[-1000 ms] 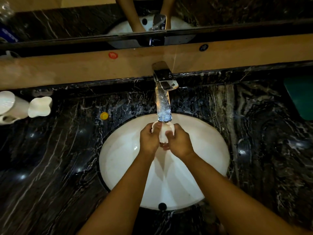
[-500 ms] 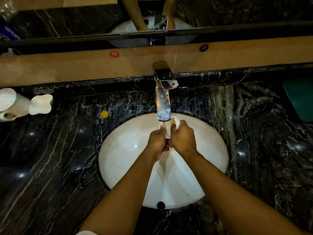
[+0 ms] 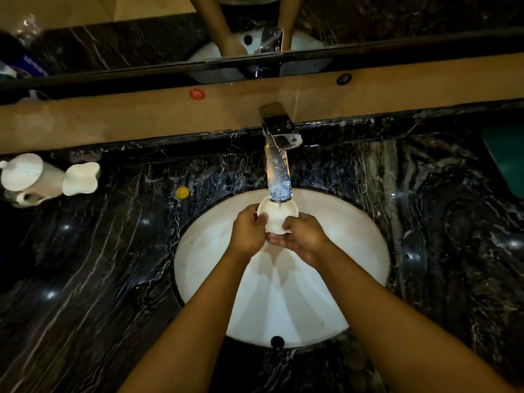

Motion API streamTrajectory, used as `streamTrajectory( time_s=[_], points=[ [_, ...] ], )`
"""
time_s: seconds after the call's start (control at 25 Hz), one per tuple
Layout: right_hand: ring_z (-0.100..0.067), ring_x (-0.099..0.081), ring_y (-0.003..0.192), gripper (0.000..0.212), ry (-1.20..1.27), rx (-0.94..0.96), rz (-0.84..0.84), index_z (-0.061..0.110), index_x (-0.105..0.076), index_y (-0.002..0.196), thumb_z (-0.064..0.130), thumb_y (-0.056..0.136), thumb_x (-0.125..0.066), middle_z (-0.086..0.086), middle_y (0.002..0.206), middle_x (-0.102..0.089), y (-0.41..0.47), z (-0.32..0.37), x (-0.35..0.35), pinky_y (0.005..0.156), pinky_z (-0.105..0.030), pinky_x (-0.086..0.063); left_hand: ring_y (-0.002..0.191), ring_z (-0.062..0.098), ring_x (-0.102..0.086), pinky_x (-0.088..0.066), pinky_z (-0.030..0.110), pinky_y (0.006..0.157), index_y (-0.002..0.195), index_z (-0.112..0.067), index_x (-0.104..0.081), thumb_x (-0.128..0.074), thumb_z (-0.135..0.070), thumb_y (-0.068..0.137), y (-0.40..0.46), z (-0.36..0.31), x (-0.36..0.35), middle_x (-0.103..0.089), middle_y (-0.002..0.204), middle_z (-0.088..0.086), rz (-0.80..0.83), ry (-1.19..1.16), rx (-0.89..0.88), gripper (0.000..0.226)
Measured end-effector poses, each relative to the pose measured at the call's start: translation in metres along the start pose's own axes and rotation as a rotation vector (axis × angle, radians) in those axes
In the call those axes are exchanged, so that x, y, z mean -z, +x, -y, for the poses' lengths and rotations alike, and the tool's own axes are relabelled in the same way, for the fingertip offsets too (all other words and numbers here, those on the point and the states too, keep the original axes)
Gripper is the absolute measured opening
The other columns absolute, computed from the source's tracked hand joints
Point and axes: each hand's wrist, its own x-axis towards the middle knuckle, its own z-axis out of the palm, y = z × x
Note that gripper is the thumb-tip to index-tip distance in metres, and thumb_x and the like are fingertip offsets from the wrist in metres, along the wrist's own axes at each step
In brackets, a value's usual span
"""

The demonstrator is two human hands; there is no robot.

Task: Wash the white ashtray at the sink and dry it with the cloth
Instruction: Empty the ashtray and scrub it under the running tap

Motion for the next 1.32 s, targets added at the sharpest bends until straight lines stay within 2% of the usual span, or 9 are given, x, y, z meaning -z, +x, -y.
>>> streamTrajectory(
  time_s=[0.08,0.2,0.36,0.6,0.72,0.8,0.96,1.16,1.32],
  points=[
    [-0.030,-0.072,0.061,0.036,-0.009,0.004,-0.004,-0.007,-0.053,0.124,-0.007,0.090,-0.040,-0.025,0.082,-0.071,-0.001,0.002,-0.001,0.072,-0.042,-0.063,0.081,0.022,-0.067,-0.054,0.028,0.066,0.112,-0.007,-0.067,-0.048,-0.019,0.104,-0.001,-0.005,-0.004,-0.073,0.095,0.007,-0.095,0.181,-0.068,0.025],
    [-0.023,-0.062,0.048,0.028,-0.142,0.057,-0.056,-0.006,-0.060,0.113,0.001,0.094,-0.042,-0.019,0.067,-0.068,-0.001,0.001,-0.002,0.051,-0.032,-0.051,0.067,0.025,-0.069,-0.055,0.030,0.057,0.100,-0.008,-0.062,-0.049,-0.027,0.102,-0.003,-0.010,-0.010,-0.074,0.082,0.009,-0.213,0.215,-0.025,0.023],
    [-0.026,-0.054,0.048,0.024,-0.457,0.117,-0.165,-0.006,-0.065,0.097,0.014,0.096,-0.052,-0.016,0.060,-0.062,-0.004,-0.002,0.006,0.045,-0.028,-0.040,0.046,0.027,-0.064,-0.045,0.025,0.042,0.095,-0.004,-0.058,-0.049,-0.027,0.102,-0.011,-0.001,-0.013,-0.072,0.070,0.020,-0.054,0.057,0.246,0.025],
    [-0.036,-0.065,0.107,0.028,-1.311,0.155,-0.350,0.004,-0.062,0.110,0.017,0.086,-0.056,-0.016,0.115,-0.068,-0.025,0.018,0.022,0.081,-0.034,-0.053,0.061,0.025,-0.068,-0.054,0.030,0.058,0.103,-0.003,-0.066,-0.054,-0.026,0.101,-0.036,0.014,-0.024,-0.073,0.080,0.016,0.104,0.020,0.420,0.026],
    [-0.034,-0.070,0.089,0.016,-1.271,0.152,-0.232,0.005,-0.061,0.092,0.015,0.084,-0.053,-0.013,0.086,-0.070,-0.033,0.024,0.026,0.068,-0.029,-0.053,0.075,0.031,-0.071,-0.060,0.035,0.058,0.114,-0.002,-0.063,-0.052,-0.022,0.103,-0.047,0.001,-0.020,-0.071,0.093,0.019,0.210,-0.344,0.488,0.024],
    [-0.034,-0.069,0.094,0.016,-1.300,0.185,-0.288,0.007,-0.063,0.095,0.016,0.085,-0.055,-0.014,0.095,-0.070,-0.039,0.025,0.026,0.069,-0.030,-0.051,0.083,0.037,-0.071,-0.063,0.039,0.061,0.114,-0.002,-0.061,-0.053,-0.021,0.104,-0.053,-0.005,-0.018,-0.069,0.095,0.020,0.291,-0.498,0.496,0.023],
    [-0.037,-0.067,0.099,0.022,-1.331,0.196,-0.326,0.005,-0.064,0.103,0.015,0.085,-0.055,-0.017,0.111,-0.069,-0.049,0.019,0.024,0.074,-0.033,-0.053,0.076,0.033,-0.072,-0.062,0.034,0.054,0.108,0.001,-0.065,-0.060,-0.009,0.099,-0.063,-0.003,-0.015,-0.069,0.090,0.019,0.265,-0.333,0.462,0.014],
    [-0.031,-0.062,0.060,0.017,-1.043,0.094,-0.242,-0.001,-0.064,0.089,0.013,0.085,-0.056,-0.017,0.072,-0.066,-0.053,0.004,0.036,0.048,-0.026,-0.043,0.077,0.033,-0.075,-0.065,0.038,0.067,0.115,0.006,-0.065,-0.058,-0.011,0.101,-0.070,0.007,-0.007,-0.073,0.102,0.028,0.301,-0.350,0.482,0.023],
    [-0.023,-0.055,0.046,0.018,-0.848,0.068,-0.256,-0.002,-0.062,0.098,0.013,0.088,-0.059,-0.015,0.068,-0.060,-0.058,-0.013,0.036,0.040,-0.023,-0.037,0.067,0.032,-0.071,-0.065,0.039,0.064,0.123,0.010,-0.060,-0.058,-0.004,0.100,-0.073,0.009,-0.002,-0.069,0.097,0.026,0.284,-0.348,0.454,0.028]
  ],
)
